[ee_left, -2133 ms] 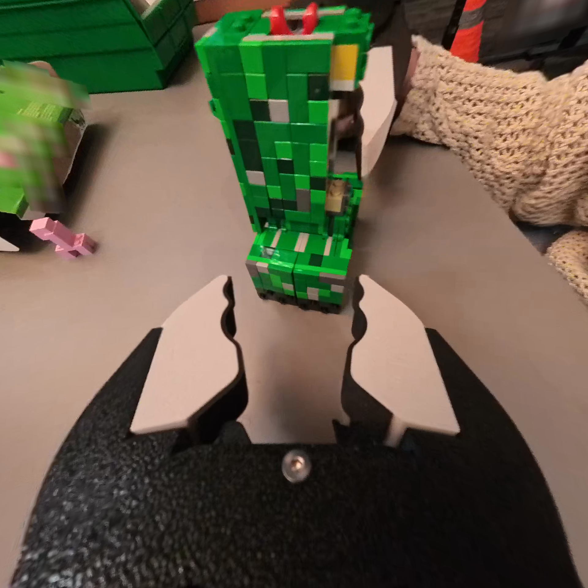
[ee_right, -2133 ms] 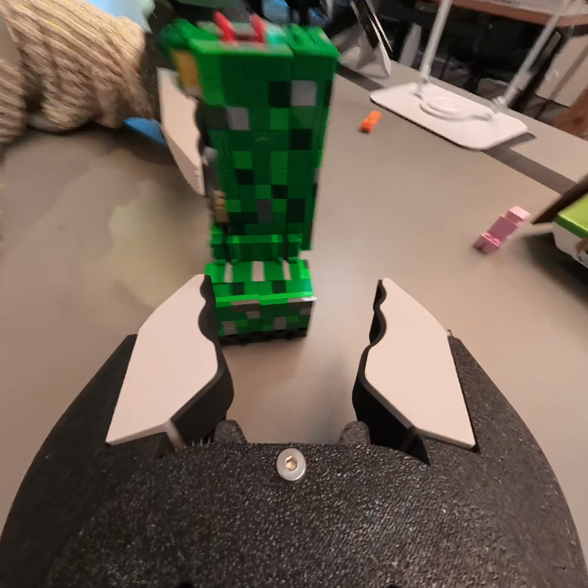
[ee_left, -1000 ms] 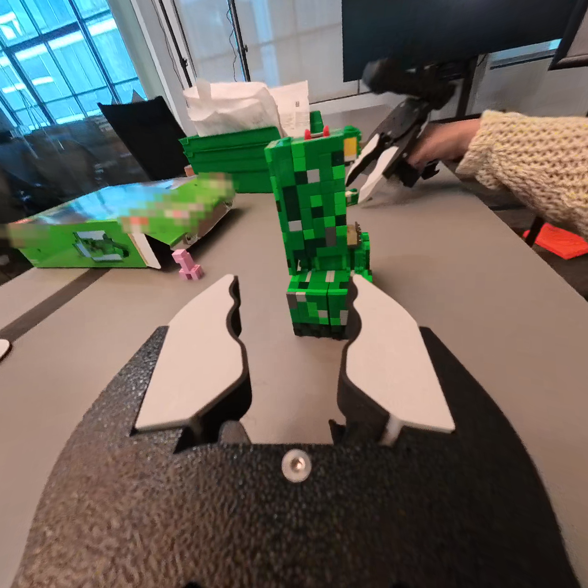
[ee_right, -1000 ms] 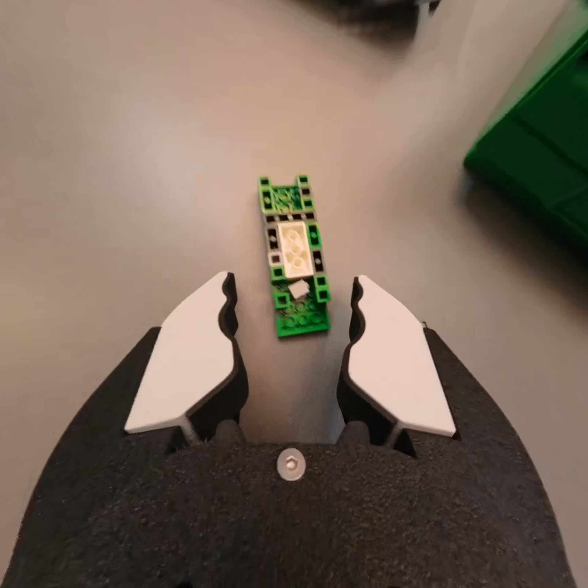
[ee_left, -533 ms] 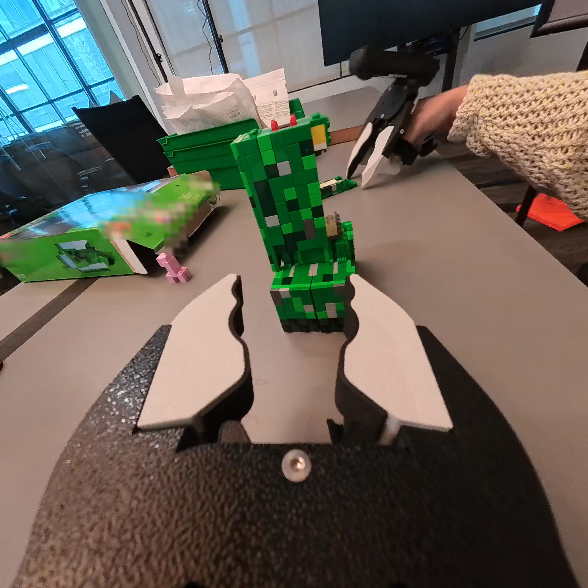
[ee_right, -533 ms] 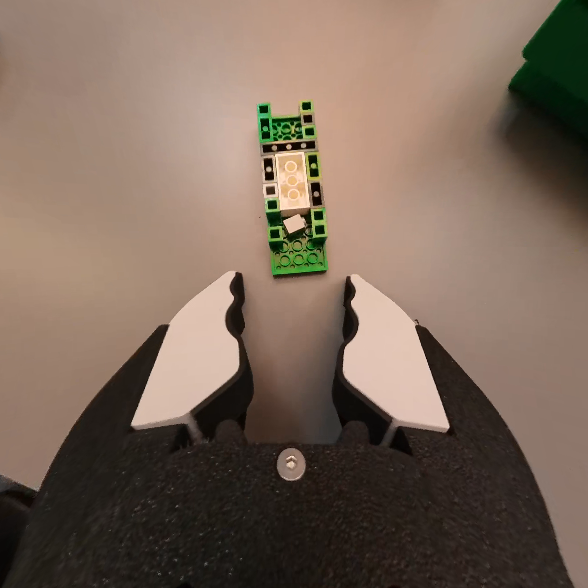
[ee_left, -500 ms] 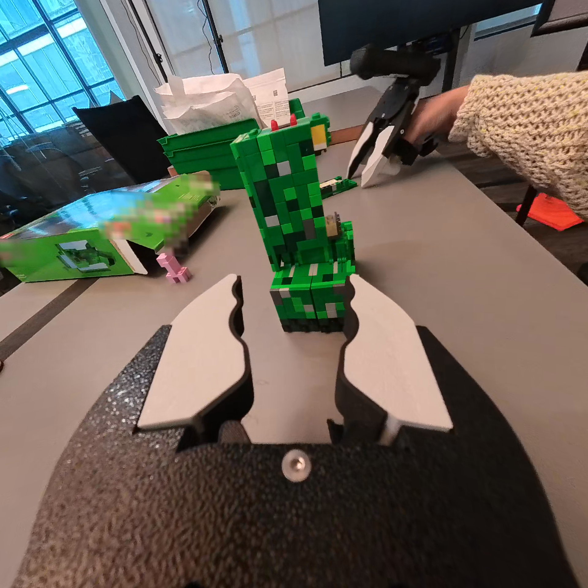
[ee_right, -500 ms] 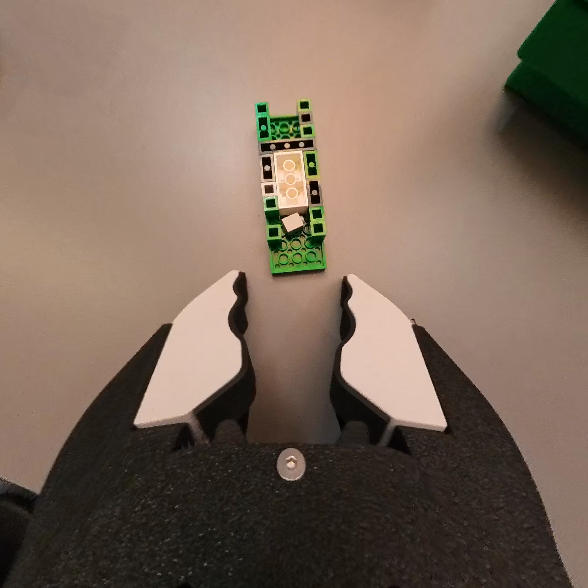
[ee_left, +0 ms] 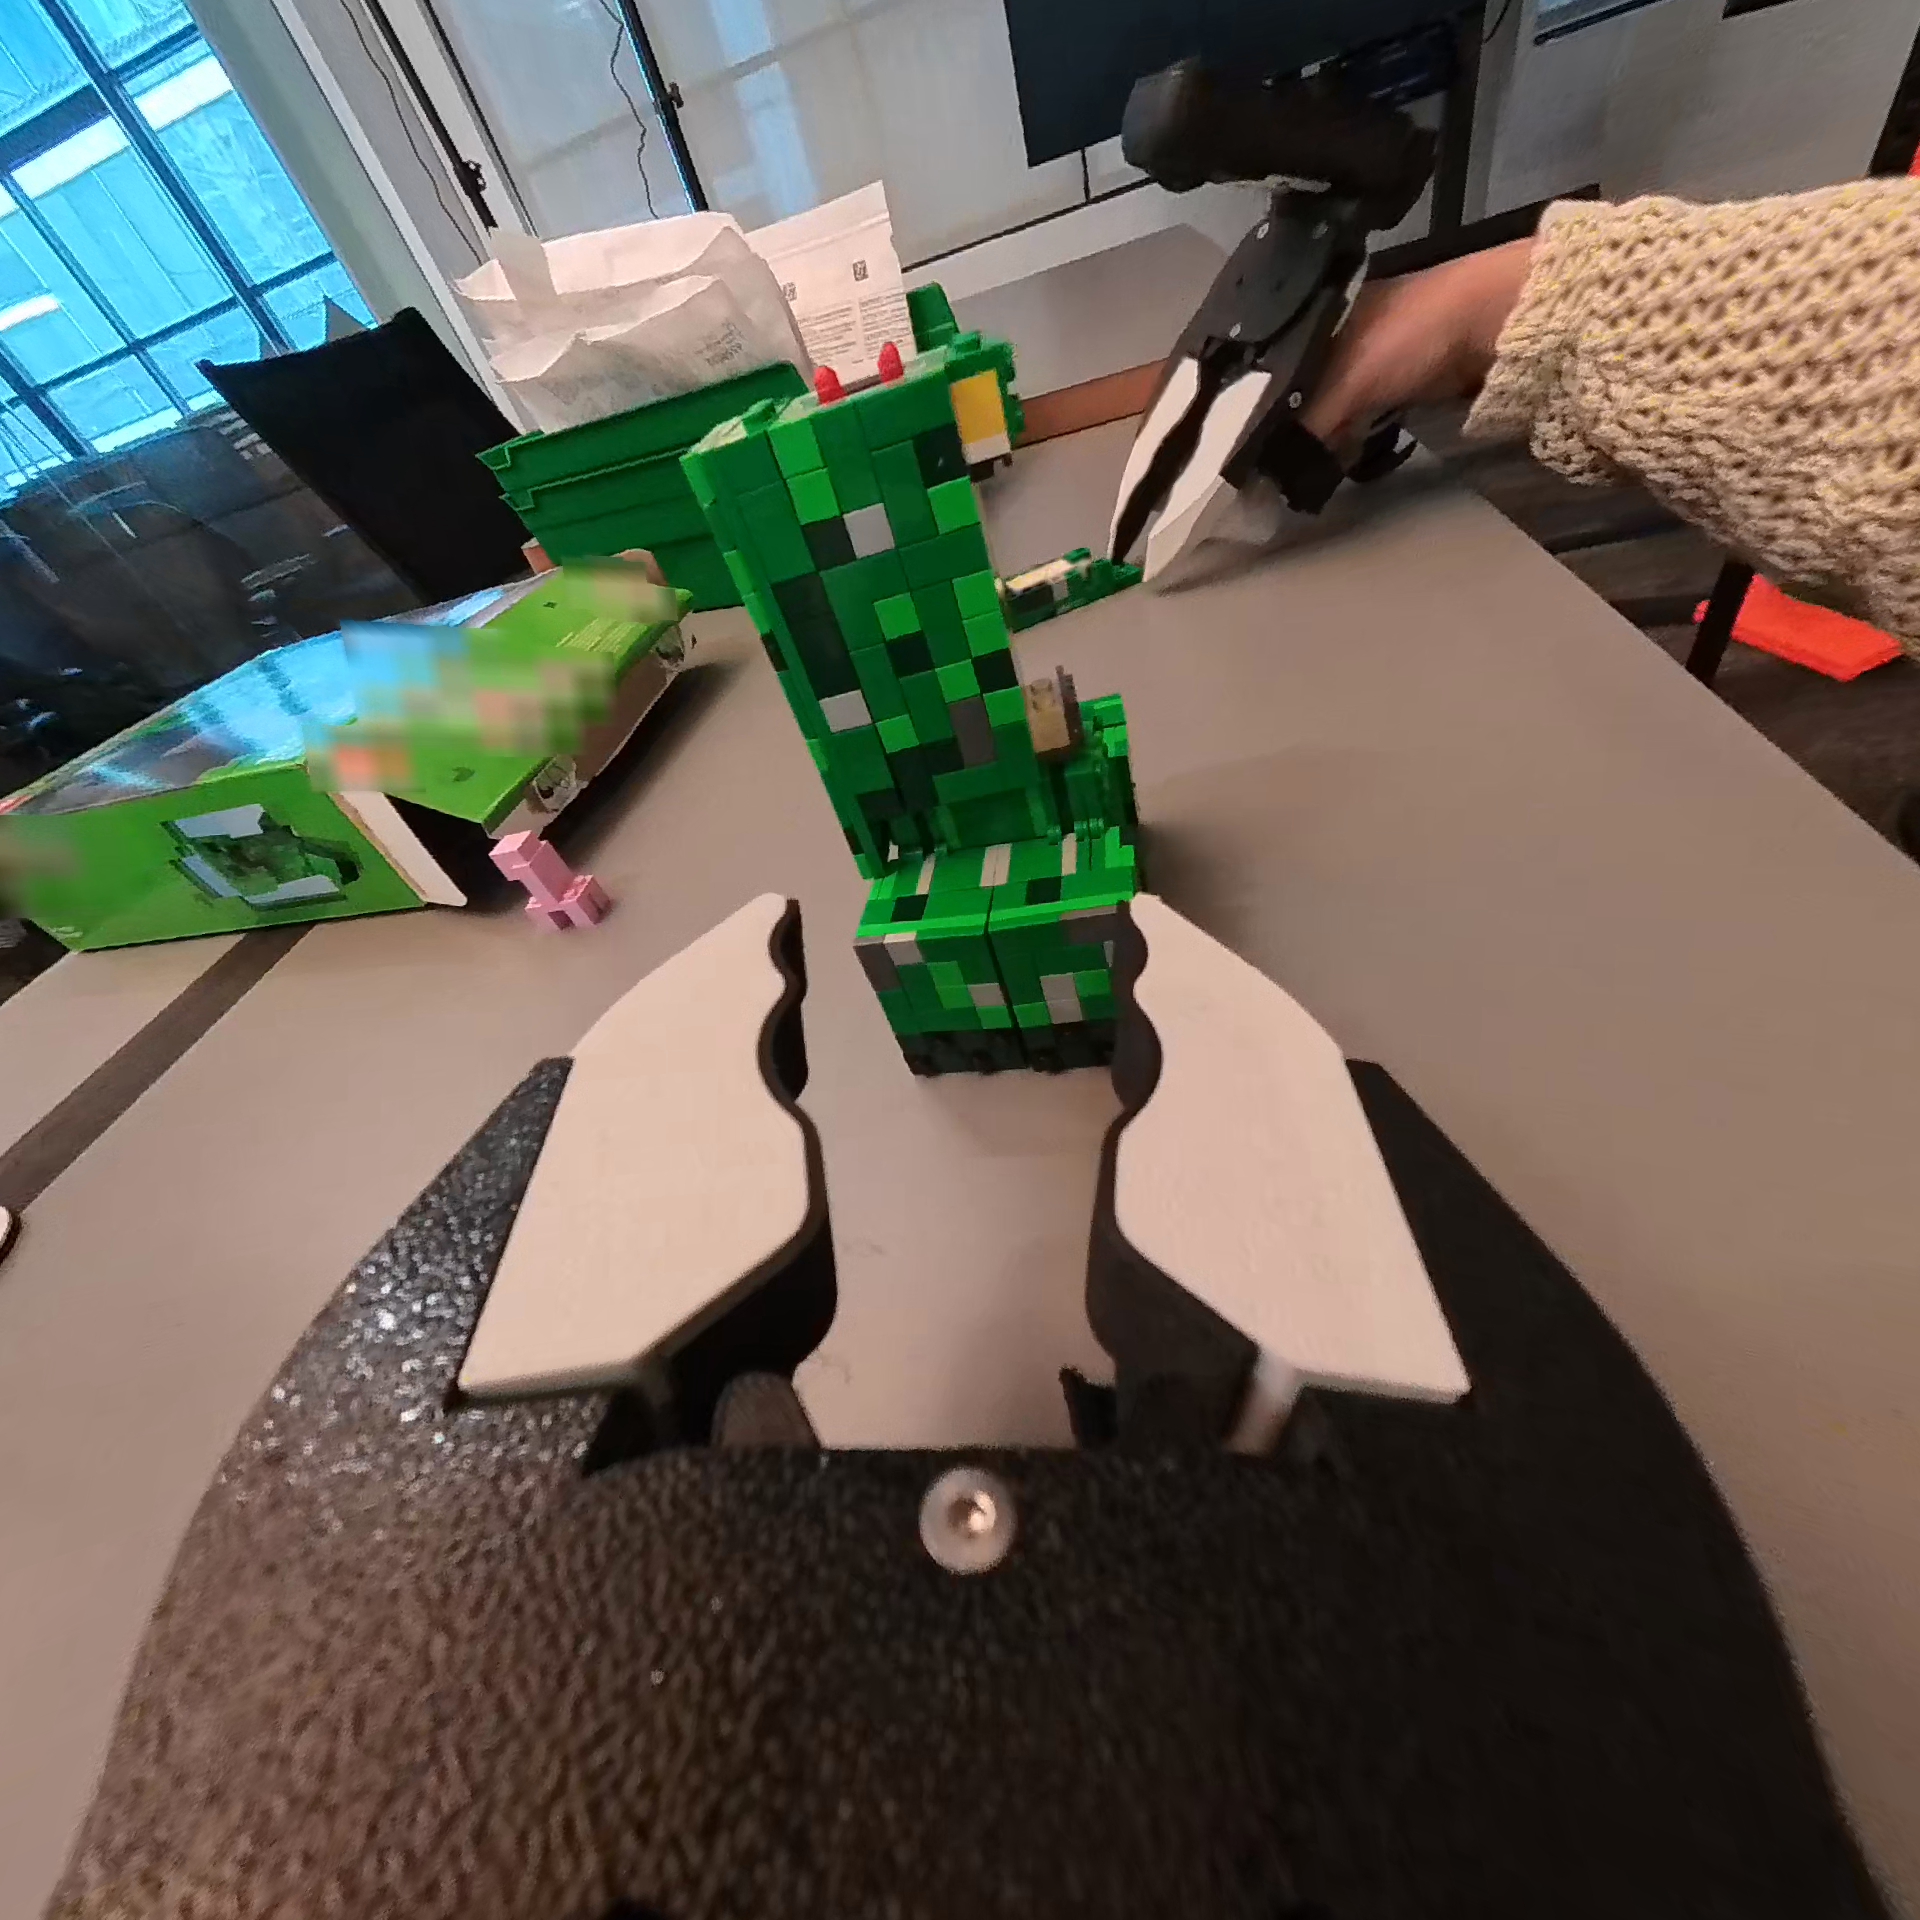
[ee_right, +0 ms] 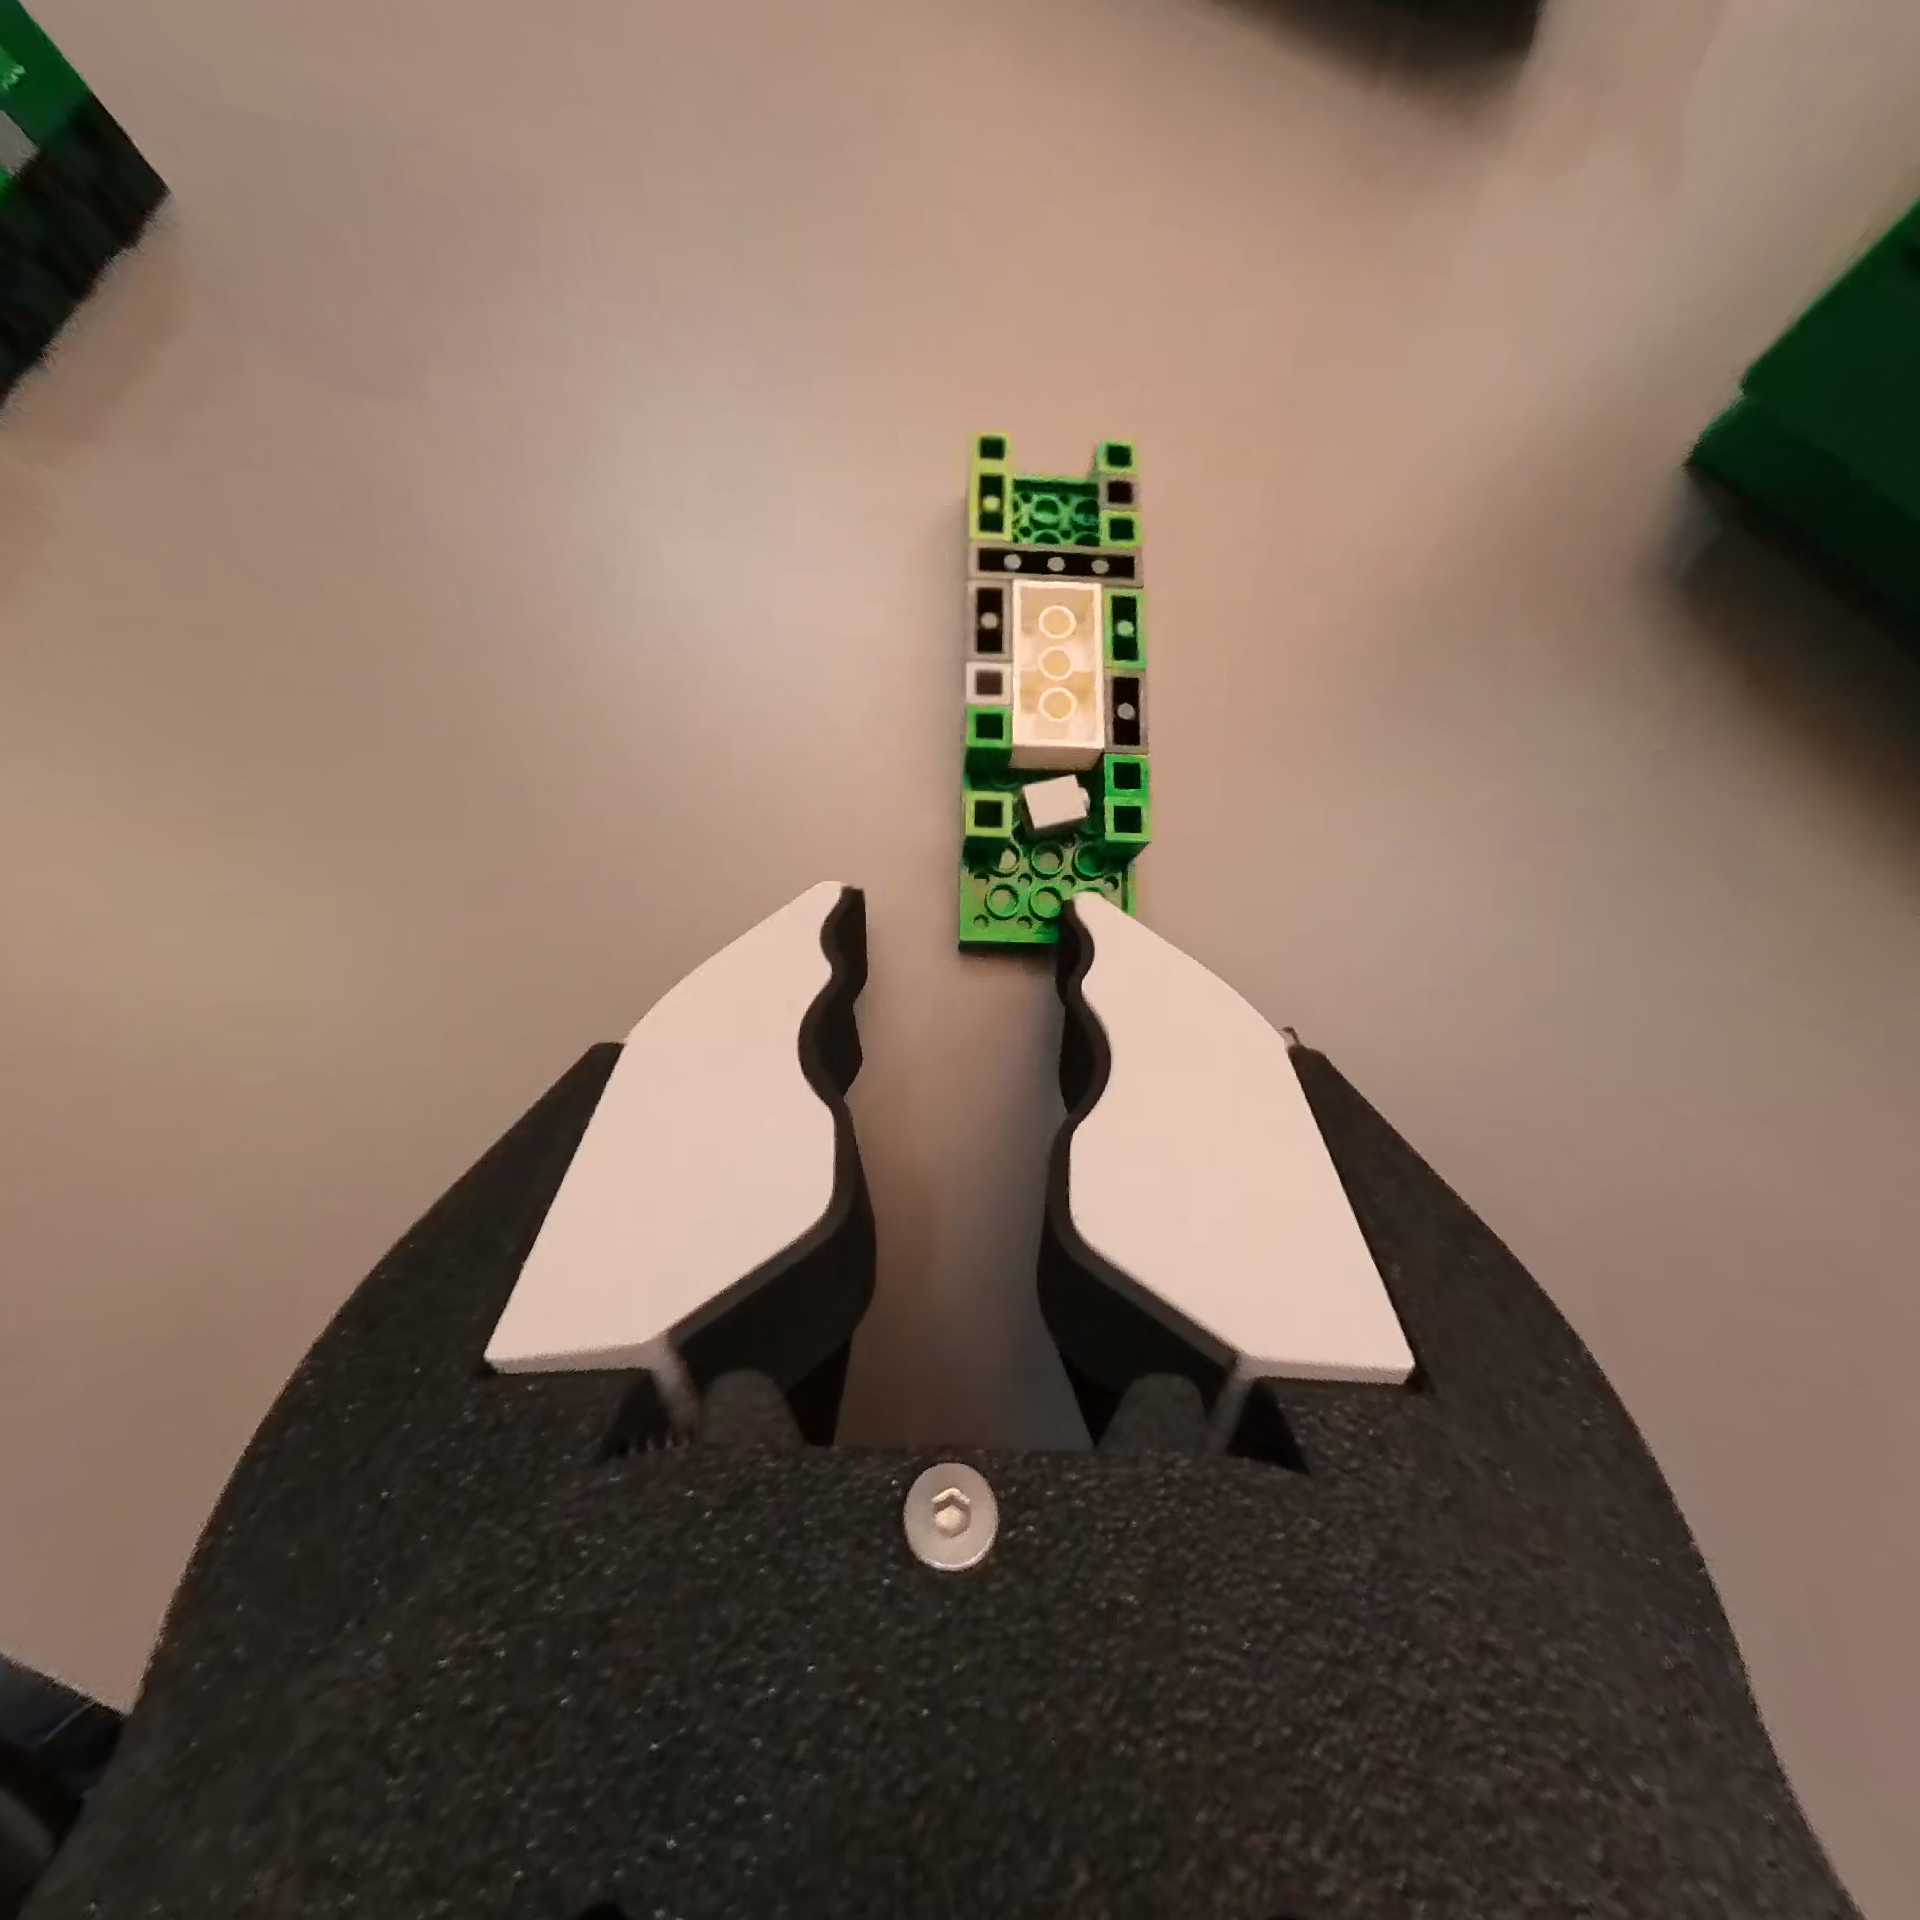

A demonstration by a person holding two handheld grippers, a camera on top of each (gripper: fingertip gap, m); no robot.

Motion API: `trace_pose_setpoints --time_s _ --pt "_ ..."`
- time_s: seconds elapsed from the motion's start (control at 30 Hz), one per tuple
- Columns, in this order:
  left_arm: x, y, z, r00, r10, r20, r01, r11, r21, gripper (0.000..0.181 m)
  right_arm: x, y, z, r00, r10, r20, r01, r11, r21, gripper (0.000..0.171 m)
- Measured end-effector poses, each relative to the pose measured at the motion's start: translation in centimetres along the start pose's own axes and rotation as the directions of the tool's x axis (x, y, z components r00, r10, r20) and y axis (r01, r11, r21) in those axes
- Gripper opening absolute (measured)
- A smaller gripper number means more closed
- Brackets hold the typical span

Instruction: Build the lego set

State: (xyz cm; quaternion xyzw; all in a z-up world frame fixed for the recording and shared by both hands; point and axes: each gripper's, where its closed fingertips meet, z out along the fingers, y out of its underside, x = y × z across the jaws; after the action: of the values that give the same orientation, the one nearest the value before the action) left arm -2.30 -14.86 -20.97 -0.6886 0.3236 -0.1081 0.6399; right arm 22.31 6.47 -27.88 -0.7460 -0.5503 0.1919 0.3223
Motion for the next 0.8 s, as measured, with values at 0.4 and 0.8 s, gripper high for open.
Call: trace_pose_setpoints --time_s 0.4,0.8 --pt "0.1 0.0 0.0 1.0 0.002 -0.01 -0.002 1.0 -0.004 0.052 -1.1 -0.6 -0.3 0.977 0.144 -0.154 -0.147 0.989 -0.006 0.051" --pt "0.2 0.0 0.0 1.0 0.004 -0.014 -0.004 1.0 -0.002 0.051 -1.6 -0.6 1.0 0.96 0.217 -0.177 -0.219 0.976 0.005 0.033"
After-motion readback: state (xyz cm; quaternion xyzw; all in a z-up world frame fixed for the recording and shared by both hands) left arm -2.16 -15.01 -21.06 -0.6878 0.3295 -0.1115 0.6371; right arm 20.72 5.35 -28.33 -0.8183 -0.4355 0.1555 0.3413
